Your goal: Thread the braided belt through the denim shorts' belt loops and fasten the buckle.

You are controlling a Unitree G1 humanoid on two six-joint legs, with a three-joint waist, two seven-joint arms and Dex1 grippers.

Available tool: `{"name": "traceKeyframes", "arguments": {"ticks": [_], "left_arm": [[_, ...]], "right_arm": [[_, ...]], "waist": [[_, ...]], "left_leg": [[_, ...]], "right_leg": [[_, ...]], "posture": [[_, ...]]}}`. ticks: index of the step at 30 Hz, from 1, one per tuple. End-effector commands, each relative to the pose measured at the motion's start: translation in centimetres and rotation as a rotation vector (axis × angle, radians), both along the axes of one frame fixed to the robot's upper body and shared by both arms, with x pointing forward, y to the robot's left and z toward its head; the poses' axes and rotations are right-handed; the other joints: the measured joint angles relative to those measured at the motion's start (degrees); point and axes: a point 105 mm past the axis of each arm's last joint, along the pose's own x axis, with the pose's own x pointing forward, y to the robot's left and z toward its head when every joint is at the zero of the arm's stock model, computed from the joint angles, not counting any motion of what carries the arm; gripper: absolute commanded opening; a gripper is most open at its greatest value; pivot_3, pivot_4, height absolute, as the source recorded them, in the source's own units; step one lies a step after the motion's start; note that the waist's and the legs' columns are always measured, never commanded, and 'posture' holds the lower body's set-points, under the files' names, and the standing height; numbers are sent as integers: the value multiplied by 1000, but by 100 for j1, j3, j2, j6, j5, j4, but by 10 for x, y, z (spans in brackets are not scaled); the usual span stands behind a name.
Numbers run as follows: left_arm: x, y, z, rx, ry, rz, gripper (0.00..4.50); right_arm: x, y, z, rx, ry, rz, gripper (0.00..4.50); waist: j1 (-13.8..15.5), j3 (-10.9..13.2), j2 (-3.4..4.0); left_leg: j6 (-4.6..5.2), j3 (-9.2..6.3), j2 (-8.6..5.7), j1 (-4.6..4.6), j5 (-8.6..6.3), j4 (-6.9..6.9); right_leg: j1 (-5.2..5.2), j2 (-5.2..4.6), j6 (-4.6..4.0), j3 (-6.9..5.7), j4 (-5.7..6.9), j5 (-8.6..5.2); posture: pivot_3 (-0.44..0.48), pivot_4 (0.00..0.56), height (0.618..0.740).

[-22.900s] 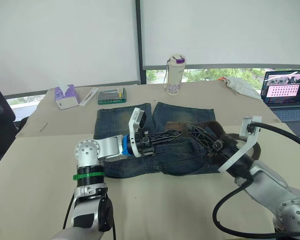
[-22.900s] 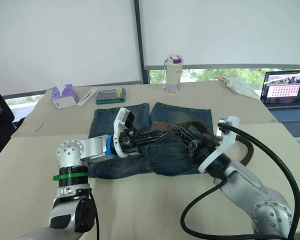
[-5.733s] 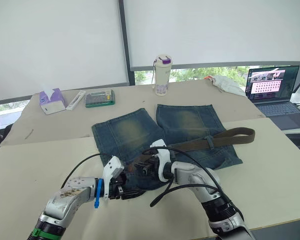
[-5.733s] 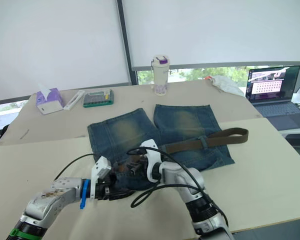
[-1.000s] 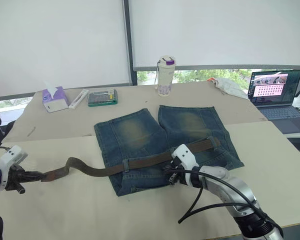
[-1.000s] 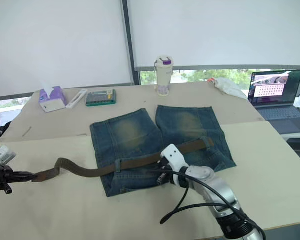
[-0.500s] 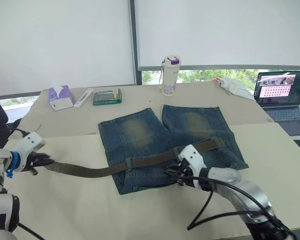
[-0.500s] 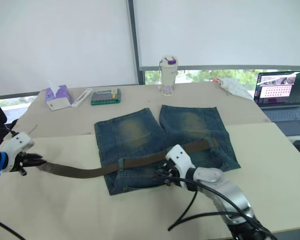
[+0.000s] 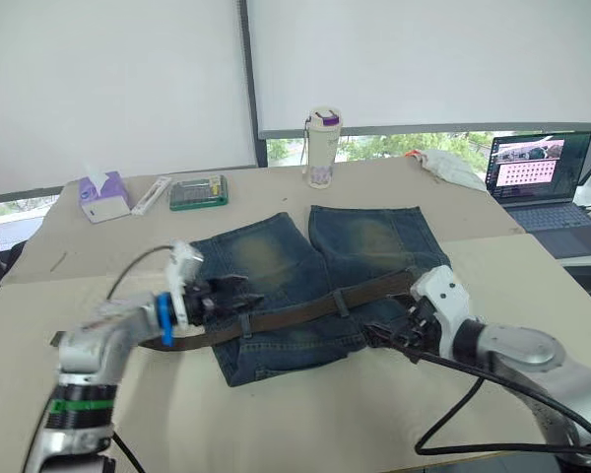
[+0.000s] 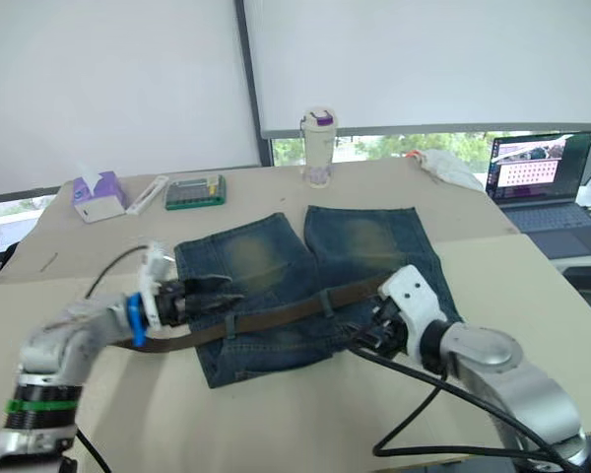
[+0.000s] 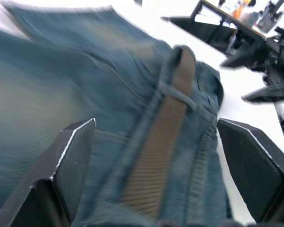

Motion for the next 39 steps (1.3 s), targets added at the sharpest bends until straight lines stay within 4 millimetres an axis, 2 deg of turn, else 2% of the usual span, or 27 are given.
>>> {"name": "traceKeyframes", "arguments": {"ticks": [1,2,6,8,10,14,17,18,22,26,27,29,32,34,36,37,39], "left_arm": [[10,-6,-4,98,-32,37,4342],[15,-6,-4,121,-35,36,4342],[32,-1,-5,224,-43,23,4342],[41,1,-7,291,-42,1,4342],[42,2,-11,350,-30,-46,4342],[32,2,-24,415,31,-141,4342],[24,2,-36,445,92,-188,3499],[20,1,-39,453,106,-207,3151],[8,0,-52,486,134,-271,1841],[31,11,-57,591,9,-204,500],[47,17,-53,627,-53,-147,199],[76,29,-41,677,-159,-42,73],[115,43,-11,744,-349,113,73],[128,41,12,758,-481,139,73],[132,35,34,750,-622,127,73],[126,28,41,755,-732,57,72],[110,20,43,718,-826,-34,72]], "right_arm": [[19,-21,28,-149,-48,-31,4266],[26,-29,33,-206,-40,-49,4266],[53,-38,42,-293,17,-18,4266],[74,-50,37,-369,65,-20,4266],[89,-60,27,-421,124,-24,4266],[101,-69,7,-463,255,18,4266],[102,-74,-12,-498,355,65,4309],[101,-74,-15,-508,373,82,3769],[99,-61,-17,-465,377,136,2503],[113,-59,-8,-471,233,83,1123],[120,-55,-3,-449,178,59,779],[134,-48,5,-418,77,21,128],[154,-44,19,-391,-65,-53,30],[167,-42,32,-373,-171,-98,30],[171,-40,46,-340,-258,-105,30],[168,-38,52,-326,-296,-87,30],[157,-34,59,-281,-341,-32,30]], "waist": [[10,8,6],[17,14,9],[23,22,0],[19,22,0],[18,23,0],[0,22,1],[11,22,2],[14,22,2],[7,15,14],[15,11,20],[34,10,21],[57,12,18],[46,17,11],[16,18,10],[16,18,11],[18,16,13],[14,10,19]], "left_leg": [[0,4,1,0,0,1],[1,9,-1,0,0,2],[-3,13,-3,-4,2,0],[-6,21,-3,-2,4,-1],[-17,44,-21,-5,12,1],[-33,56,-11,-13,21,0],[-33,61,5,-16,21,1],[-32,61,6,-14,21,1],[-31,42,7,-12,20,1],[-30,32,11,-4,19,2],[-30,32,10,-2,19,2],[-29,29,6,0,19,2],[-33,29,4,-4,32,4],[-64,33,-1,-11,50,4],[-69,31,-8,-26,59,3],[-68,27,-3,-37,59,2],[-62,25,-6,-81,57,5]], "right_leg": [[2,1,-3,0,-1,2],[1,0,-7,1,-2,4],[4,6,-14,-20,-12,9],[6,5,-14,-24,-13,9],[0,0,-15,-24,-16,10],[-9,-1,-15,-9,-14,10],[-13,2,-15,-4,-10,11],[-12,2,-15,-5,-11,11],[-11,3,-15,-1,-6,11],[-7,4,-15,1,-4,11],[-5,3,-16,1,-4,11],[-3,2,-24,-1,-3,25],[-13,9,-39,-8,-6,54],[-25,9,-40,-7,-4,56],[-42,7,-38,-6,7,57],[-54,5,-34,-7,12,60],[-98,-4,-23,-3,10,67]], "posture": [[0,150,740],[0,150,740],[0,150,740],[0,150,740],[0,150,740],[0,150,740],[0,150,740],[0,150,740],[0,150,740],[0,150,740],[0,150,740],[0,150,740],[0,150,740],[0,150,740],[0,150,740],[0,150,740],[0,150,740]]}}
